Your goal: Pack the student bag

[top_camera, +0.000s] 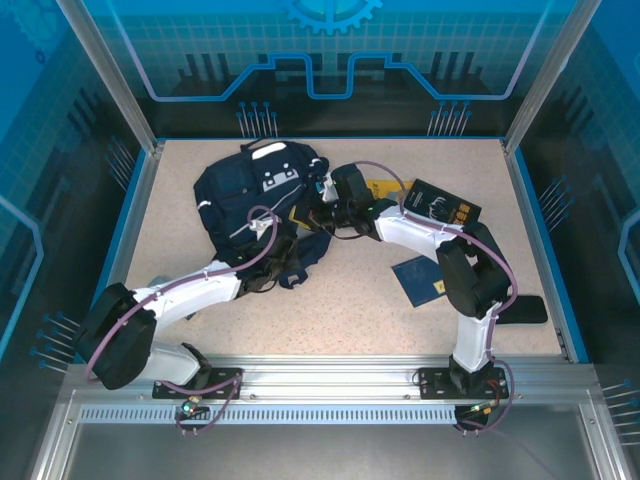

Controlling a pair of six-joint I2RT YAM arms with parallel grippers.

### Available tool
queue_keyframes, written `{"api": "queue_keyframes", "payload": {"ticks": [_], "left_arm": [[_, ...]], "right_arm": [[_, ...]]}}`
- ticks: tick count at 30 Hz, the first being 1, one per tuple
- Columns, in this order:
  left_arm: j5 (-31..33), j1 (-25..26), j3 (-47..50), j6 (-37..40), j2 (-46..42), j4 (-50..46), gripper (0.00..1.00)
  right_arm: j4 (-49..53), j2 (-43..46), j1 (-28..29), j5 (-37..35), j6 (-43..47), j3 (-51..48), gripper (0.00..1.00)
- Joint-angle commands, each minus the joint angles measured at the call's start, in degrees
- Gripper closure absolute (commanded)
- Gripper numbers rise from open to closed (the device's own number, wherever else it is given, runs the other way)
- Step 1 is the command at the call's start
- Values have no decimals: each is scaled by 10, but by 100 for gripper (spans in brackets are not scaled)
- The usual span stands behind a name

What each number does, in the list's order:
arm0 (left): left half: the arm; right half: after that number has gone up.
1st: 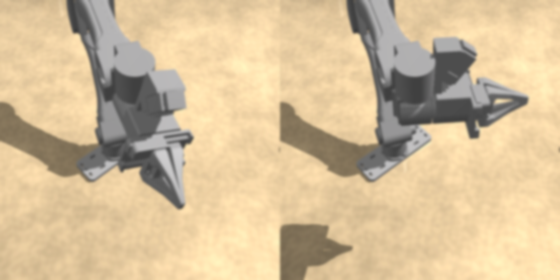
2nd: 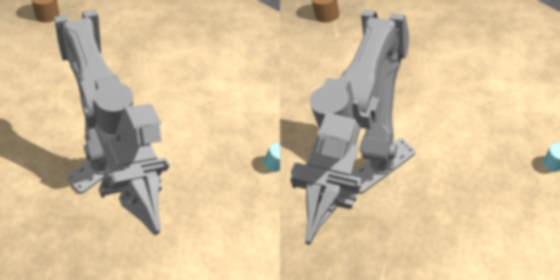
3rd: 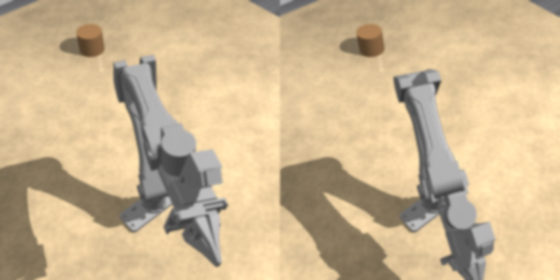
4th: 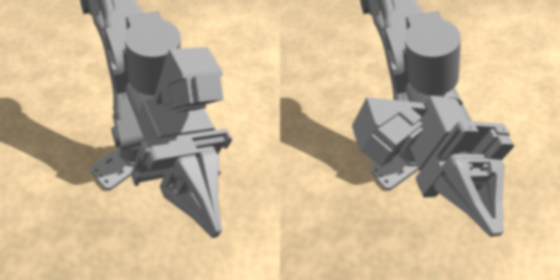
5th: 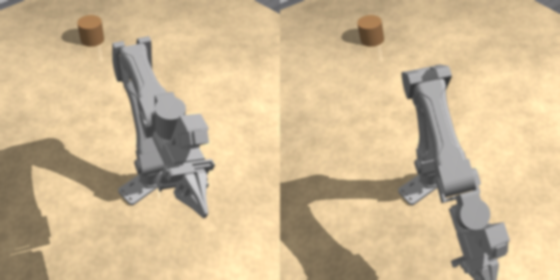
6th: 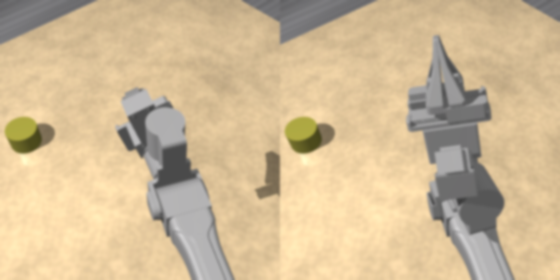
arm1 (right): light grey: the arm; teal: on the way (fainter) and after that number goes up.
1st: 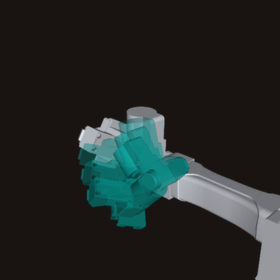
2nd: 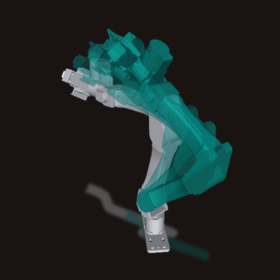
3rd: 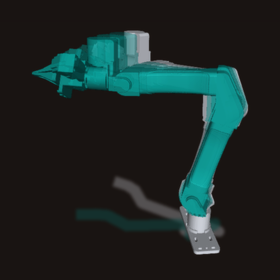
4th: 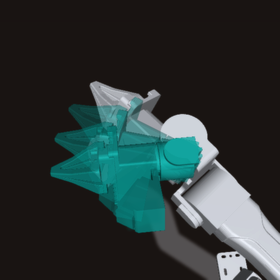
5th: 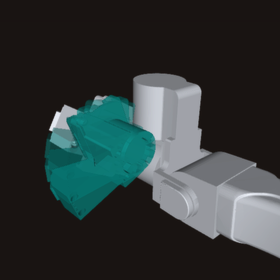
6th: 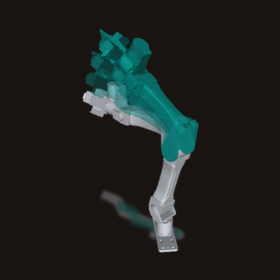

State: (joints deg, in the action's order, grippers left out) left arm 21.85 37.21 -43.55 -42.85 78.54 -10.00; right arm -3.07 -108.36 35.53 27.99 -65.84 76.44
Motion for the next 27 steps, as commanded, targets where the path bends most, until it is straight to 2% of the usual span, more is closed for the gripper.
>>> {"api": "queue_keyframes", "payload": {"ticks": [1,10,18,22,27], "left_arm": [[44,-2,-8,18,-27,-25,100],[59,-12,1,77,-90,-133,100],[8,-49,0,122,-134,-219,100],[-28,-70,2,123,-132,-221,100],[-97,-72,-9,140,-118,-179,100]], "right_arm": [[29,24,10,5,47,31,95],[132,46,-14,-100,122,30,95],[182,27,-34,-151,159,53,96],[187,15,-37,-150,168,62,95],[170,23,-42,-88,182,60,71]]}}
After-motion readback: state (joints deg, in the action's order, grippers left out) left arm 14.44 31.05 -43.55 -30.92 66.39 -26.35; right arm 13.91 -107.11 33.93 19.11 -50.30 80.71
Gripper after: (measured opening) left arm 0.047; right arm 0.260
